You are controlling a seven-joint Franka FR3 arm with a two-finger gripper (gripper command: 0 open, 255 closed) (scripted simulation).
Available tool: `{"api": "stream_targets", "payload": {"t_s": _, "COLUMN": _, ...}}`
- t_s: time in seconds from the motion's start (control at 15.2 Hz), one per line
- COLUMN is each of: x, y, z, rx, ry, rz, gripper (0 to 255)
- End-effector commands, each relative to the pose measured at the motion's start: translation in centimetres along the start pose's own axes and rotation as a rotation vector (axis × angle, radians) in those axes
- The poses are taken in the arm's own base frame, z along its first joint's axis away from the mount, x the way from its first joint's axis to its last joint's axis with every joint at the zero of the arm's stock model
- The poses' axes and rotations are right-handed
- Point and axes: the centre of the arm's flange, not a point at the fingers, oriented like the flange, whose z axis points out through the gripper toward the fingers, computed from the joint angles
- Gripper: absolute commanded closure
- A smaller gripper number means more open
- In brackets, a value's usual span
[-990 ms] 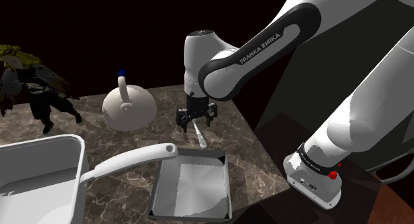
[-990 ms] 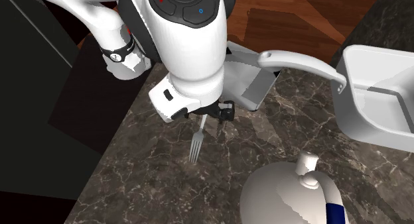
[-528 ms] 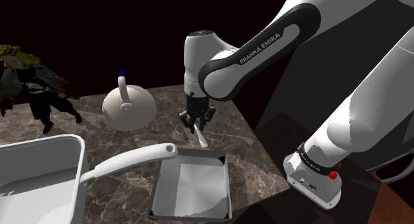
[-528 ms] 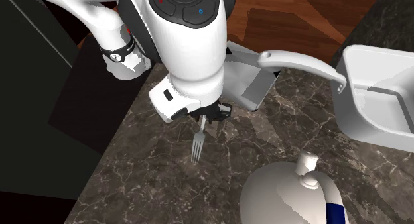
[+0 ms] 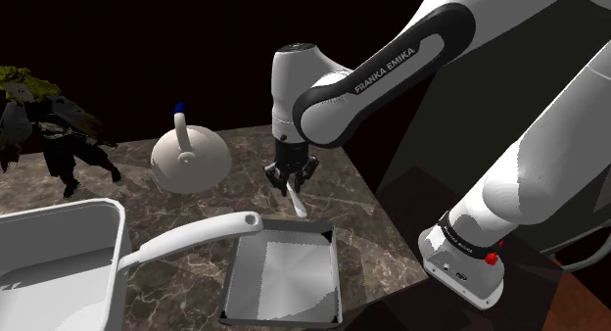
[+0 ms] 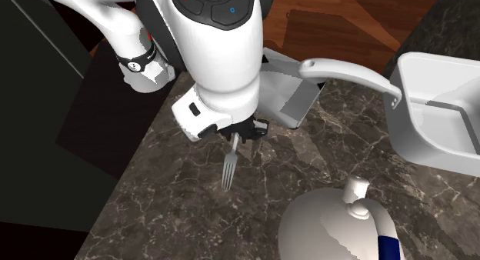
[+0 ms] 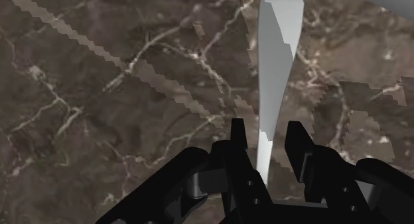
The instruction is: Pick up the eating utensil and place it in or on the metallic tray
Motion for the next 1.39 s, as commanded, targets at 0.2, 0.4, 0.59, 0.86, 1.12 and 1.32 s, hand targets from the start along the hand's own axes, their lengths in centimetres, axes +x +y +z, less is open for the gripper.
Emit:
{"api": "stream_targets", "payload": {"t_s": 0.2, "x": -0.3, "y": -0.1, "z": -2.3, "rx": 0.000, "ry": 0.000, "rz": 0.000, "gripper": 255}}
{"api": "stream_targets", "payload": {"t_s": 0.4, "x": -0.6, "y": -0.1, "z": -3.9, "rx": 0.000, "ry": 0.000, "rz": 0.000, "gripper": 255}}
{"api": "stream_targets", "payload": {"t_s": 0.59, "x": -0.8, "y": -0.1, "z": -5.5, "rx": 0.000, "ry": 0.000, "rz": 0.000, "gripper": 255}}
{"api": "stream_targets", "payload": {"t_s": 0.86, "x": -1.1, "y": -0.1, "z": -7.6, "rx": 0.000, "ry": 0.000, "rz": 0.000, "gripper": 255}}
{"api": "stream_targets", "payload": {"t_s": 1.12, "x": -1.4, "y": -0.1, "z": -9.7, "rx": 0.000, "ry": 0.000, "rz": 0.000, "gripper": 255}}
{"api": "stream_targets", "payload": {"t_s": 1.32, "x": -1.7, "y": -0.2, "z": -11.2, "rx": 0.000, "ry": 0.000, "rz": 0.000, "gripper": 255}}
